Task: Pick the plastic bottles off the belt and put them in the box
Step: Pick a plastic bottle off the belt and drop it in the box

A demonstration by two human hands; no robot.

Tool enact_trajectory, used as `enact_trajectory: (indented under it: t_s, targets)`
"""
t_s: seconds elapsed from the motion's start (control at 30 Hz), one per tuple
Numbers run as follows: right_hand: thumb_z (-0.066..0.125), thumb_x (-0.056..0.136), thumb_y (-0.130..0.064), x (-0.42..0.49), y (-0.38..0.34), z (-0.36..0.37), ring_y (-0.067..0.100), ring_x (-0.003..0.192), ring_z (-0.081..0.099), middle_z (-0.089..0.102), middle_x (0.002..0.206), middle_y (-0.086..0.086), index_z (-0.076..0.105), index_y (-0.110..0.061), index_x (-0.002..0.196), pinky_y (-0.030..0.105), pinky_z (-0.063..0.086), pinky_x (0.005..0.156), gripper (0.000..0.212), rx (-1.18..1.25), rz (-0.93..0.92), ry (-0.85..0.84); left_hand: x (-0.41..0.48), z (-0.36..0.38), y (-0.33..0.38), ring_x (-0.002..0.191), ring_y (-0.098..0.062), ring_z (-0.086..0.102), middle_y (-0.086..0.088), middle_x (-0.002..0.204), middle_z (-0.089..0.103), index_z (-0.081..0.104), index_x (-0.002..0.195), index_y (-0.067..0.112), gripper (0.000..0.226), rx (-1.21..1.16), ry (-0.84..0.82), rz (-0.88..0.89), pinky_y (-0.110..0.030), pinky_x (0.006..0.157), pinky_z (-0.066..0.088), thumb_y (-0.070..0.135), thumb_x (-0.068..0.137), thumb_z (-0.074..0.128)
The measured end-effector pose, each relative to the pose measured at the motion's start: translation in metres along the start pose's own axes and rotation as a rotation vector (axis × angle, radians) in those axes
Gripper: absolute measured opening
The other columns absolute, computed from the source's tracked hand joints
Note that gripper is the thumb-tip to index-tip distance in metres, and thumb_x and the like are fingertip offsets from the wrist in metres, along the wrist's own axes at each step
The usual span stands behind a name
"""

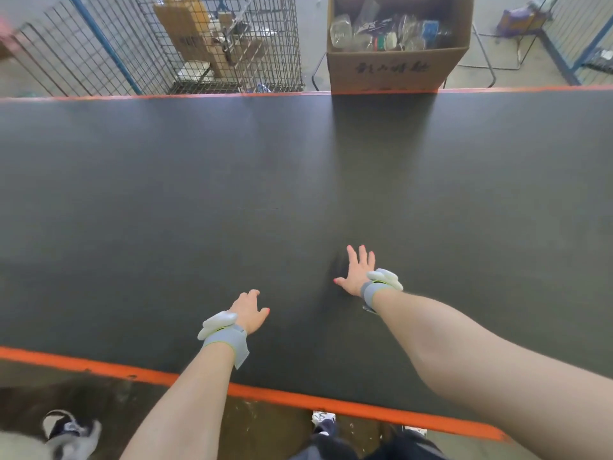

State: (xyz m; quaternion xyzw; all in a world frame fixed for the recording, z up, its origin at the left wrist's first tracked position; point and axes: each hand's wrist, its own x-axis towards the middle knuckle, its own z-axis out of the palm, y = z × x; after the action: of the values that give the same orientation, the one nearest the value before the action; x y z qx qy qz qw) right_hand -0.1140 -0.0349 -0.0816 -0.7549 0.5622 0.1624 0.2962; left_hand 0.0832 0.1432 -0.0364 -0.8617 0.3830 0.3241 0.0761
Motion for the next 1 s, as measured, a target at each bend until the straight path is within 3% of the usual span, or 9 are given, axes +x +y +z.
enact_trajectory:
  t_s: [0.07, 0.2, 0.37, 0.47, 0.53, 0.7, 0.77, 0.9, 1.0]
  targets:
    - [0.061, 0.083, -0.058, 0.002, -0.023, -0.009, 0.027, 0.148, -0.015, -0.019, 0.16, -0.002, -0.011, -0.033, 0.153, 0.061, 0.018, 0.113, 0.103, -0.012, -0.06, -0.02, 0.0, -0.007, -0.001, 0.137, -0.023, 0.033, -0.005, 0.151, 0.028, 0.021, 0.149, 0.019, 0.062, 0.03, 0.066, -0.015, -0.044, 0.104, 0.035, 0.038, 0.096, 0.047]
    - [0.065, 0.066, -0.074, 0.006, -0.062, -0.023, 0.028, 0.146, -0.022, -0.029, 0.157, -0.006, -0.019, -0.043, 0.148, 0.065, 0.016, 0.111, 0.122, -0.021, -0.157, -0.048, 0.002, -0.019, -0.014, 0.148, -0.021, -0.007, 0.002, 0.159, -0.015, -0.006, 0.153, 0.027, 0.08, 0.069, 0.16, -0.085, -0.063, 0.11, 0.018, 0.046, 0.095, 0.047]
    - [0.066, 0.058, -0.079, 0.011, -0.083, -0.027, 0.028, 0.146, -0.023, -0.033, 0.155, -0.007, -0.023, -0.046, 0.145, 0.066, 0.015, 0.111, 0.129, -0.057, -0.183, -0.066, 0.007, -0.018, -0.037, 0.147, -0.023, -0.017, 0.002, 0.156, -0.028, -0.015, 0.15, 0.033, 0.089, 0.046, 0.175, -0.135, -0.068, 0.108, 0.014, 0.055, 0.092, 0.047]
    - [0.068, 0.066, -0.072, 0.008, -0.073, -0.012, 0.029, 0.147, -0.021, -0.032, 0.156, -0.005, -0.022, -0.043, 0.147, 0.066, 0.016, 0.111, 0.124, -0.093, -0.136, -0.081, 0.012, -0.006, -0.048, 0.147, -0.026, -0.016, -0.001, 0.156, -0.027, -0.012, 0.151, 0.031, 0.087, 0.001, 0.127, -0.147, -0.065, 0.112, 0.014, 0.053, 0.093, 0.048]
    - [0.069, 0.072, -0.065, 0.008, -0.064, -0.003, 0.03, 0.147, -0.018, -0.03, 0.157, -0.004, -0.02, -0.041, 0.148, 0.064, 0.016, 0.112, 0.119, -0.117, -0.09, -0.107, 0.013, -0.001, -0.05, 0.147, -0.03, -0.008, -0.005, 0.158, -0.021, -0.006, 0.153, 0.025, 0.084, -0.01, 0.083, -0.14, -0.054, 0.117, 0.014, 0.048, 0.094, 0.049]
    - [0.065, 0.08, -0.059, 0.002, -0.048, -0.006, 0.031, 0.149, -0.007, -0.018, 0.161, 0.001, -0.014, -0.035, 0.152, 0.054, 0.015, 0.117, 0.109, -0.18, -0.07, -0.137, 0.017, -0.002, -0.046, 0.134, -0.034, 0.038, -0.014, 0.151, 0.029, 0.018, 0.15, 0.014, 0.067, 0.034, -0.016, -0.117, -0.039, 0.109, 0.034, 0.039, 0.096, 0.049]
    - [0.065, 0.081, -0.056, -0.004, -0.044, -0.01, 0.031, 0.149, -0.004, -0.014, 0.162, 0.003, -0.011, -0.033, 0.153, 0.048, 0.013, 0.118, 0.107, -0.166, -0.084, -0.124, 0.018, -0.004, -0.038, 0.129, -0.033, 0.046, -0.013, 0.144, 0.04, 0.023, 0.148, 0.014, 0.064, 0.059, -0.012, -0.107, -0.038, 0.104, 0.038, 0.038, 0.095, 0.05]
    - [0.064, 0.081, -0.058, -0.009, -0.037, -0.025, 0.03, 0.149, 0.003, -0.009, 0.162, 0.003, -0.01, -0.034, 0.153, 0.046, 0.016, 0.117, 0.106, -0.182, -0.096, -0.099, 0.023, -0.008, -0.02, 0.132, -0.03, 0.04, -0.009, 0.144, 0.037, 0.025, 0.147, 0.017, 0.063, 0.084, 0.087, -0.101, -0.042, 0.106, 0.036, 0.039, 0.094, 0.05]
    - [0.061, 0.081, -0.061, -0.011, -0.029, -0.033, 0.031, 0.148, 0.011, -0.008, 0.162, 0.001, -0.011, -0.036, 0.152, 0.045, 0.024, 0.113, 0.104, -0.21, -0.076, -0.084, 0.02, -0.007, -0.008, 0.141, -0.022, 0.023, -0.003, 0.151, 0.027, 0.02, 0.148, 0.021, 0.064, 0.176, 0.151, -0.088, -0.051, 0.11, 0.027, 0.043, 0.095, 0.047]
